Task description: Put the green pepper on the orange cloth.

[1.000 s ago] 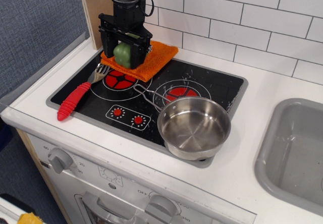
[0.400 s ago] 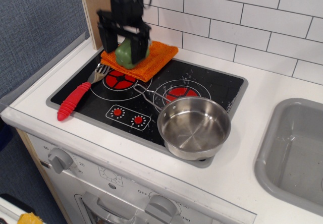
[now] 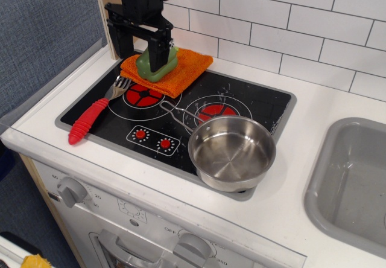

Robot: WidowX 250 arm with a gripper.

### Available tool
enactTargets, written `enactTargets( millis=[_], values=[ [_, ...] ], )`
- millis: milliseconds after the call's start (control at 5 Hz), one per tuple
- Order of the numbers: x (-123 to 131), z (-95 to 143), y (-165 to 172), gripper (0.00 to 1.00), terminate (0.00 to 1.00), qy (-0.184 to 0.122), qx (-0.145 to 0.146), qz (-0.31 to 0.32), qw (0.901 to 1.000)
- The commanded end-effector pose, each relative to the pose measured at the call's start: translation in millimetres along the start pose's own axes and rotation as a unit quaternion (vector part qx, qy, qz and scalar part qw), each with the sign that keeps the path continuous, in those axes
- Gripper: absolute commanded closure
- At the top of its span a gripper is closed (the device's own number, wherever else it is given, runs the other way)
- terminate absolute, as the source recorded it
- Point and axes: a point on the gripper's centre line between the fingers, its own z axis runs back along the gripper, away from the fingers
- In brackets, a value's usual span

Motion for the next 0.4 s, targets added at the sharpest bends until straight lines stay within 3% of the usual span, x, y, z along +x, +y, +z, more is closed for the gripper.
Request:
enactTargets(
  millis=[0,200],
  values=[
    [0.7,28.8,-0.3,0.0,0.0,-0.03,0.018,-0.005,0.9994],
    [0.7,28.8,-0.3,0.0,1.0,-0.03,0.018,-0.005,0.9994]
  ],
)
